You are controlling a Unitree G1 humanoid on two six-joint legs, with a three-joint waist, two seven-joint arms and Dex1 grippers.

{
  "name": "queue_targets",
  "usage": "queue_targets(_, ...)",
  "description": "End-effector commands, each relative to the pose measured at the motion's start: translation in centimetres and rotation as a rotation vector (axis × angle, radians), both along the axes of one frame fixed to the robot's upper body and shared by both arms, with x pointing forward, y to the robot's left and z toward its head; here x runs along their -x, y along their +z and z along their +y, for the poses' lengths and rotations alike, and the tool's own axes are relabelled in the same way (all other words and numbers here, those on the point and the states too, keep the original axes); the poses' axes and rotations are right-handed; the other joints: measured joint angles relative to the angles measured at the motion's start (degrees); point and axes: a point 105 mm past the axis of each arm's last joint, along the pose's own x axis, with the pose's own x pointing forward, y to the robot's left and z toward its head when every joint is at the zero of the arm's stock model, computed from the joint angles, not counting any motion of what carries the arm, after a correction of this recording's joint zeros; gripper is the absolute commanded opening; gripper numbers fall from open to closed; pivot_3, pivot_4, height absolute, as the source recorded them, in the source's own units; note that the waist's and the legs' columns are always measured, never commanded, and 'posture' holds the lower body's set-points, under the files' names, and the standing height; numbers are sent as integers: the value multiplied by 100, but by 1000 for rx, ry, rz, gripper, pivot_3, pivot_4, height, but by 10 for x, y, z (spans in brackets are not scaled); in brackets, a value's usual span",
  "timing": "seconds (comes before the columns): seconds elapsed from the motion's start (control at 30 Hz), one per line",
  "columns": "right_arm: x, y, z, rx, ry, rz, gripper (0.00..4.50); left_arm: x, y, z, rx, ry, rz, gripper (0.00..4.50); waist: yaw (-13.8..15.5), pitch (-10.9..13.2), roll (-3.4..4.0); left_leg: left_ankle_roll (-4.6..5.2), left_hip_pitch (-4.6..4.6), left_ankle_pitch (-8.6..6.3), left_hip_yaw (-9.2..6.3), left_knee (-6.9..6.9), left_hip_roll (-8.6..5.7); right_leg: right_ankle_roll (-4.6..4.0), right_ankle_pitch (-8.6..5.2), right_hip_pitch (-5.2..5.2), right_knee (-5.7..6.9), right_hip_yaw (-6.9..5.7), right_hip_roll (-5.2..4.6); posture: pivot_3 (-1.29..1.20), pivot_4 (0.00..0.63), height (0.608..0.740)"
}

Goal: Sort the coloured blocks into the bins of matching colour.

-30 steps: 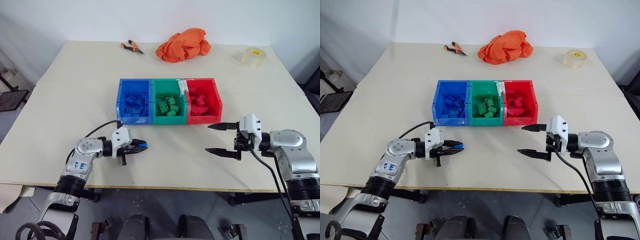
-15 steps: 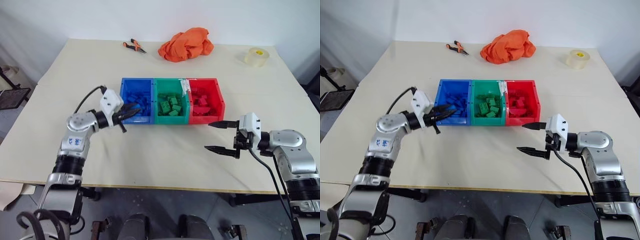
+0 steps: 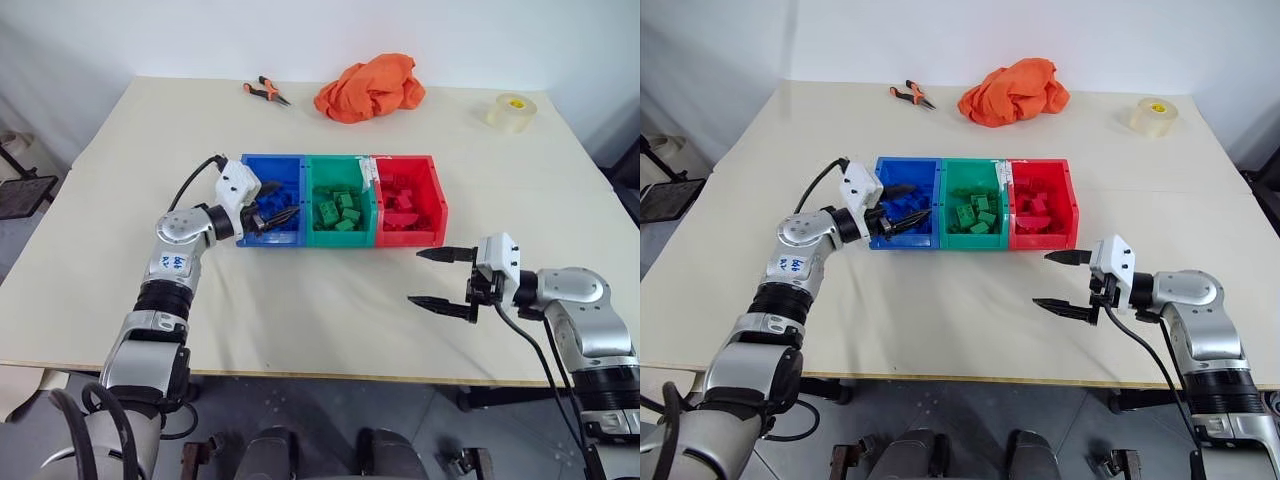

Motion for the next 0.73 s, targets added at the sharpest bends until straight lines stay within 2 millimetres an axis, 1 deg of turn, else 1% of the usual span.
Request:
queue_targets(0.03, 2, 14, -5, -17, -9, -61, 4500, 21, 25, 8, 41, -89, -47, 4138, -12, 0, 0, 0, 0, 0, -1, 0, 0, 0, 0, 0, 0, 0, 0, 0, 150, 740)
queue_targets(0.13, 1, 16, -9, -14, -16, -66, 4500, 43, 37, 22, 79, -113, -59, 4138, -45, 0, 0, -1, 2, 1, 0, -2, 3, 0, 0, -1, 1, 3, 2, 0, 150, 740)
queue_targets(0.17, 0, 16, -11, -13, -18, -66, 4500, 49, 40, 30, 104, -103, -49, 4138, -50, 0, 0, -2, 3, 1, -2, -2, 4, 0, 0, 0, 2, 4, 1, 0, 150, 740)
queue_targets(0.23, -1, 16, -16, -4, -26, -65, 4500, 58, 36, 51, 103, -41, 27, 4138, -70, 0, 0, -3, 4, 1, -5, -2, 6, 0, 0, 1, 1, 3, 2, 0, 150, 740)
queue_targets(0.33, -4, 16, -23, 3, -36, -61, 4500, 87, 35, 71, 97, -57, 8, 4138, -131, 0, 1, -3, 7, 1, -9, -6, 6, -1, 0, 4, 1, 4, -1, 0, 150, 740)
queue_targets(0.37, -5, 17, -26, 5, -41, -58, 4500, 94, 33, 78, 94, -55, 7, 4138, -139, 0, 1, -3, 9, 1, -10, -8, 6, -1, 0, 5, 2, 5, -2, 0, 150, 740)
queue_targets(0.5, -11, 14, -42, 24, -79, -39, 4500, 116, 14, 108, 35, -1, 50, 4138, -147, 1, 2, -3, 8, 1, -18, -5, 5, -2, -1, 11, -6, 6, -6, 0, 150, 740)
queue_targets(0.63, -17, 12, -59, 40, -126, -23, 4500, 127, -2, 141, 12, 115, 98, 4138, -134, 2, 4, -4, 6, 0, -23, -9, 4, -5, -2, 11, -8, 7, -12, 0, 150, 740)
queue_targets(0.67, -18, 12, -61, 41, -132, -22, 4500, 129, -3, 145, 11, 123, 96, 4138, -142, 2, 4, -4, 7, 0, -22, -10, 4, -5, -2, 12, -8, 8, -13, 0, 150, 740)
queue_targets(0.73, -21, 13, -62, 38, -138, -26, 4500, 132, -3, 147, 7, 115, 78, 4138, -141, 3, 4, -5, 8, -1, -23, -11, 4, -6, -3, 11, -7, 8, -14, 0, 150, 740)
